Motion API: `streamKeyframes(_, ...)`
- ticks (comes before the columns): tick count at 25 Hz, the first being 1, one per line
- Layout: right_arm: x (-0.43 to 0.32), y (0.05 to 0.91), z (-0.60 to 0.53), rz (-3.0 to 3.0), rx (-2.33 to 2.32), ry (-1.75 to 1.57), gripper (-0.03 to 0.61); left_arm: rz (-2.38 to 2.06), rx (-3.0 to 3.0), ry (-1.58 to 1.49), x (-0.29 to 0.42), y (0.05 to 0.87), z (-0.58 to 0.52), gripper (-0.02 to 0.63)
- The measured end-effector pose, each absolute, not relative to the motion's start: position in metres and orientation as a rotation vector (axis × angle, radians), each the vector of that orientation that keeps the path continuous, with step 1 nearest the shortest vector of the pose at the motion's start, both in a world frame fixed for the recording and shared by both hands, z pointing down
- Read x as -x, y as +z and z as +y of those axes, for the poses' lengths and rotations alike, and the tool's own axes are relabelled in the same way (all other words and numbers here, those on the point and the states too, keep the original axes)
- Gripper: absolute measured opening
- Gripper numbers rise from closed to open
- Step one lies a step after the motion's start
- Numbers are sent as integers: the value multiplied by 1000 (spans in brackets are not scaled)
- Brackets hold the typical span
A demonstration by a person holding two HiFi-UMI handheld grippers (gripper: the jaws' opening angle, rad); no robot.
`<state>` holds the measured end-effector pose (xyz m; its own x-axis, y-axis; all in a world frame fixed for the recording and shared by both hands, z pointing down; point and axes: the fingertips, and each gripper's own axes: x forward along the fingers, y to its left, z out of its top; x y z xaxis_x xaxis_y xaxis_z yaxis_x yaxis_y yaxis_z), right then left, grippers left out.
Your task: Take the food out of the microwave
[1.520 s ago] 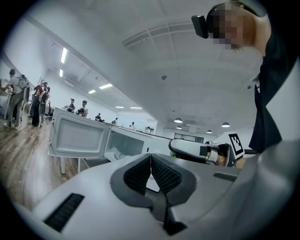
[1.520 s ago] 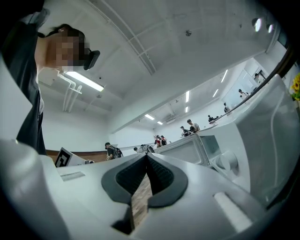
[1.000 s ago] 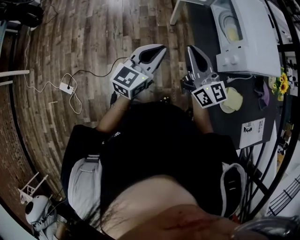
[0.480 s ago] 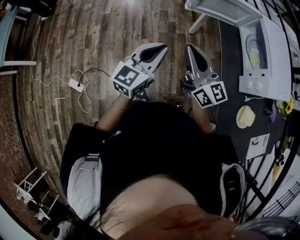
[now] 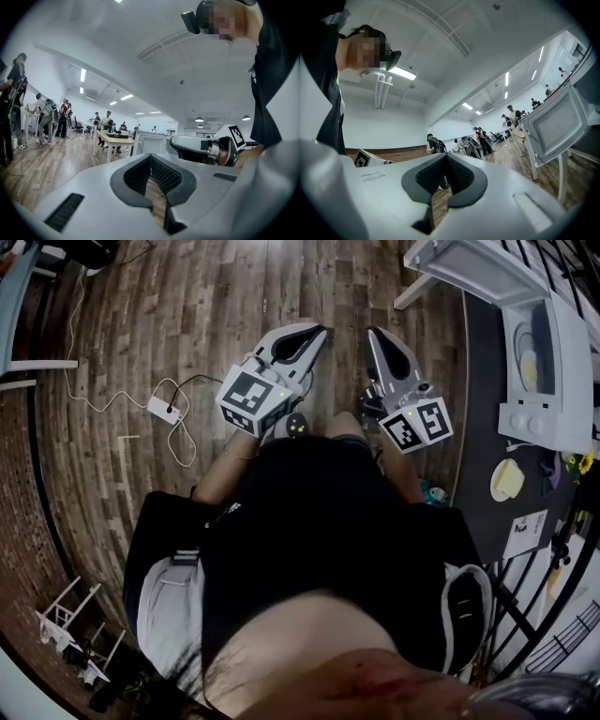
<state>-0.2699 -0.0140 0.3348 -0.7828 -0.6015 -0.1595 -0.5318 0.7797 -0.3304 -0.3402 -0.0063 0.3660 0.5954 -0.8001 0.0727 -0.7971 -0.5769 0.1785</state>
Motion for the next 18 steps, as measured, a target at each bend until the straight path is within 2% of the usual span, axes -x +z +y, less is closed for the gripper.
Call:
streamKeyframes(9, 304, 340, -54, 2740, 814, -411, 2, -1409, -2592, -24, 378, 371, -37, 8)
streamKeyframes(18, 343, 333, -137, 2717, 748, -397, 2, -1469, -2603, 11, 418, 362, -115, 8)
